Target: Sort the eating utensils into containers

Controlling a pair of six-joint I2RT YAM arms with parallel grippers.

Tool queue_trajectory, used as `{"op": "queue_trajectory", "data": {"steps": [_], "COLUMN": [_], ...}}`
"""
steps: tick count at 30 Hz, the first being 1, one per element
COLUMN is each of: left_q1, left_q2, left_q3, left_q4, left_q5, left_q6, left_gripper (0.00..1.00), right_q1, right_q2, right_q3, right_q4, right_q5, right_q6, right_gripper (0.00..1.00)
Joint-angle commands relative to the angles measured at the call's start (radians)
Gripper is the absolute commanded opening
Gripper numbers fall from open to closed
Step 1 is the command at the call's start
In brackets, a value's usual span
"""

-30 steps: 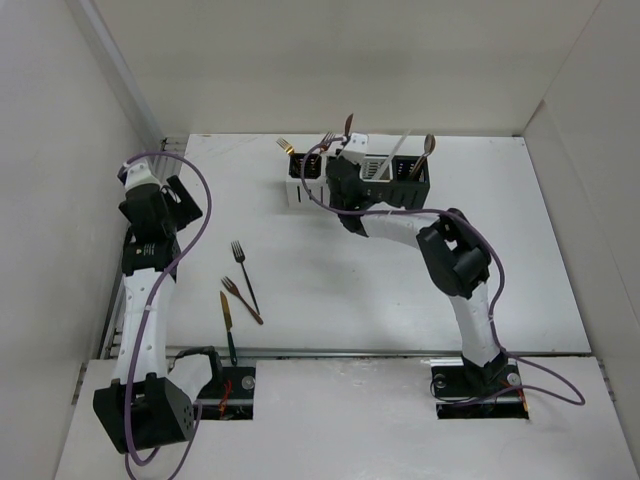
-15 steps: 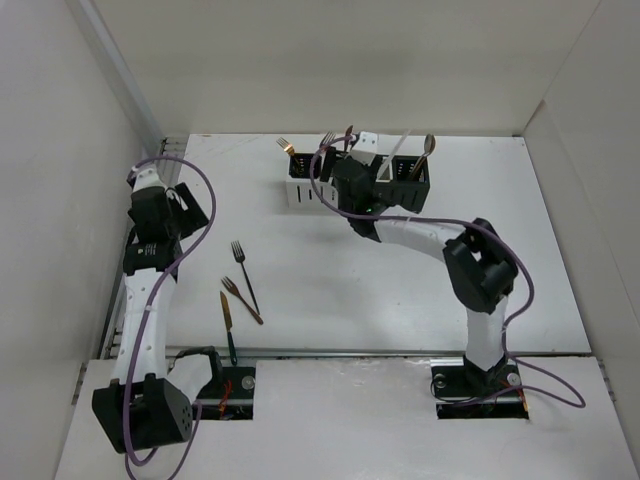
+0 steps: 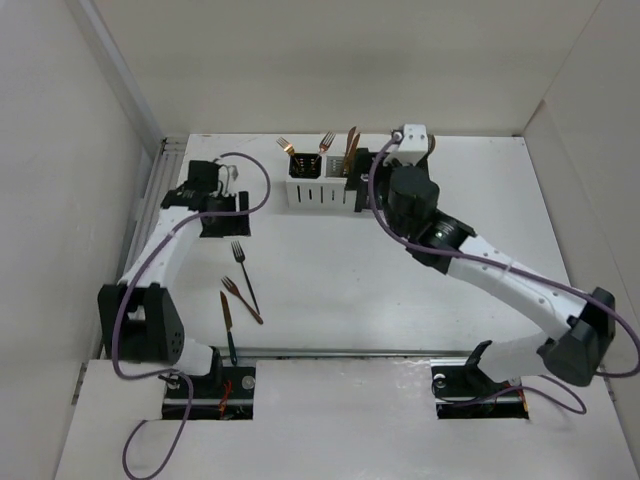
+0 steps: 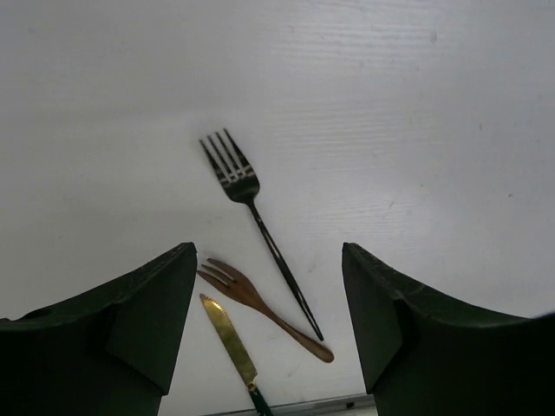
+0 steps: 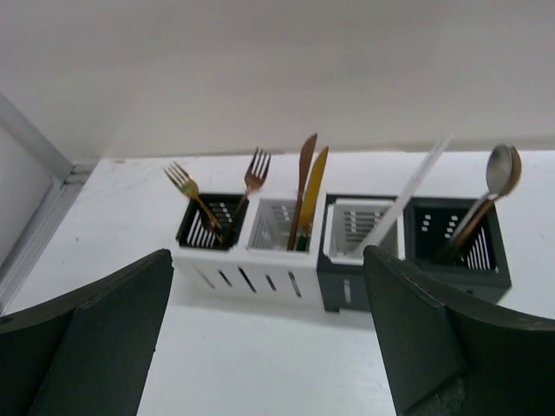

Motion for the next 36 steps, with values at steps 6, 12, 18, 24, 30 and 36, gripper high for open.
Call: {"op": "queue_trajectory", "data": {"steps": [6, 12, 18, 24, 30, 36], "left_q1": [-0.101, -0.112, -0.112, -0.099, -0.077, -0.044], "left_q2": [0.211, 0.305, 0.368, 0.461, 0.526, 0.618], "left_q3": [0.079, 0.079, 0.079, 0.079, 0.059, 0.125], "left_q4": [-0.146, -0.146, -0.146, -0.146, -0.137, -0.113], "left_q5": [-0.010, -0.058, -0.061, -0.058, -0.012, 0.080], "left_q6": [0.070, 0.032, -0.017, -0.035, -0.066, -0.084], "left_gripper": [0.66, 0.62, 0.61, 0.51, 0.27, 0.00], "right_q1": [0.034, 0.034, 0.034, 0.034, 0.034, 0.034], "right_q2": [-0.284, -0.380, -0.395, -0.358, -0.308, -0.240], "right_q3": [-0.224, -0.289, -0.300, -0.291, -0.257, -0.160], "right_q4": [-0.131, -0.152, -0.161, -0.162, -0.162, -0.162], "right_q5": [0.097, 0.139, 0.178, 0.227, 0.262, 0.287], "right_q6": [0.083, 0.120, 0.120, 0.120, 0.110, 0.032], "right_gripper": [0.95, 0.95, 0.95, 0.96, 0.96, 0.98]}}
